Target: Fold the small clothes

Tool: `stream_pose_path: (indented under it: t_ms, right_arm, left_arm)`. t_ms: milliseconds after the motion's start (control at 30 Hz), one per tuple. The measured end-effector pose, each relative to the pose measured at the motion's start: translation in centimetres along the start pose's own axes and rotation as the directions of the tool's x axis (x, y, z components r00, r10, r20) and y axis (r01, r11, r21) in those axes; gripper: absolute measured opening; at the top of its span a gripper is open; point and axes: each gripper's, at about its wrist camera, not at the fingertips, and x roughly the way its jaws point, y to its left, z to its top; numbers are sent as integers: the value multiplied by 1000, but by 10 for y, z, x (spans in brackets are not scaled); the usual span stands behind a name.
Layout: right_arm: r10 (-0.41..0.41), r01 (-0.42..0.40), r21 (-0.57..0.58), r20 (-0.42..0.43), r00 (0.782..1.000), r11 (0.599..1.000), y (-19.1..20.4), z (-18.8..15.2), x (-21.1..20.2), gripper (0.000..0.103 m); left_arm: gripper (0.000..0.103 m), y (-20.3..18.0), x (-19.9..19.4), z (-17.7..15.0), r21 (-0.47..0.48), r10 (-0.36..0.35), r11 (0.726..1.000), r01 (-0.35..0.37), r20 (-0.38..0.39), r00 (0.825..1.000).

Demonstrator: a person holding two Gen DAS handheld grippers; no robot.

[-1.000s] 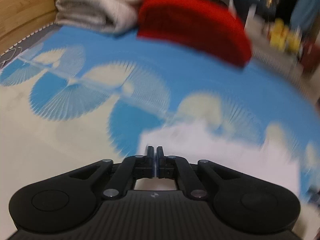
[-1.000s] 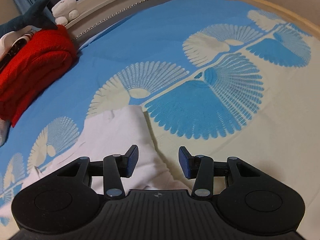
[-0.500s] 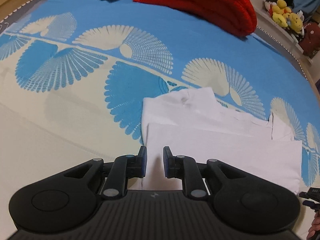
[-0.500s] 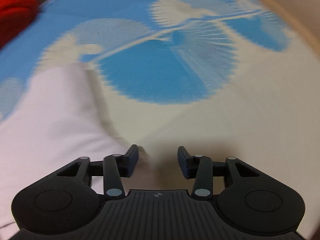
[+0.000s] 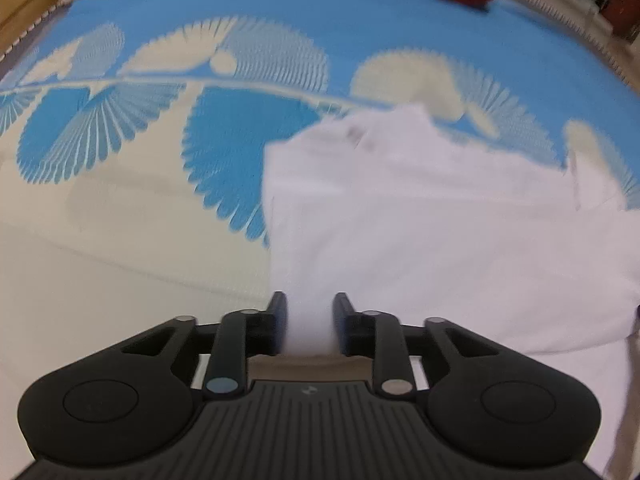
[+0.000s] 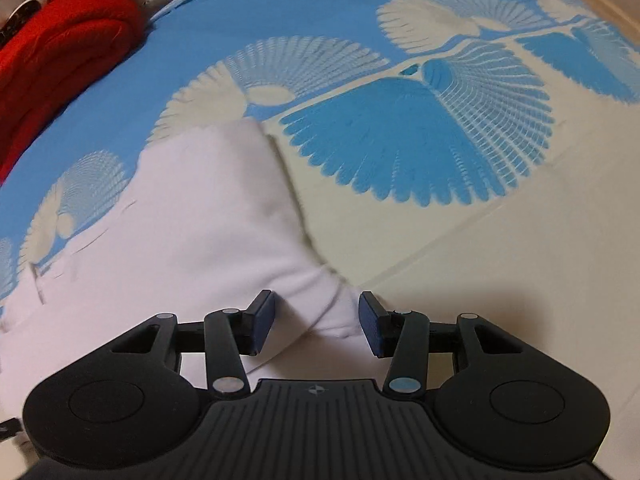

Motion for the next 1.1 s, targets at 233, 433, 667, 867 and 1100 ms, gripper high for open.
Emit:
stream_pose_path:
  t_ms: [233, 433, 667, 867, 1100]
  right_arm:
    - [-70, 69, 32, 36, 997, 997, -12, -7, -40, 48]
    - [4, 12, -76, 199, 980, 997, -10, -13, -139, 48]
    - [170, -106, -193, 352, 920, 975, -37, -70, -263, 49]
    - [223, -124, -281, 358, 907, 952, -84, -143, -303, 49]
    - [230, -93, -345, 383, 895, 934, -117, -208, -301, 49]
  left_arm:
    - [59, -10, -11, -16, 7, 85, 996, -85, 29, 996]
    - [60, -24, -107, -24, 42, 99, 993, -110, 215, 972]
    - [66, -29, -230, -91, 7, 47, 999, -54, 376, 925]
    - [67, -32, -280, -192, 41, -52, 998, 38, 450, 892]
    - [64, -27, -291, -283, 33, -81, 997, 74, 418, 905]
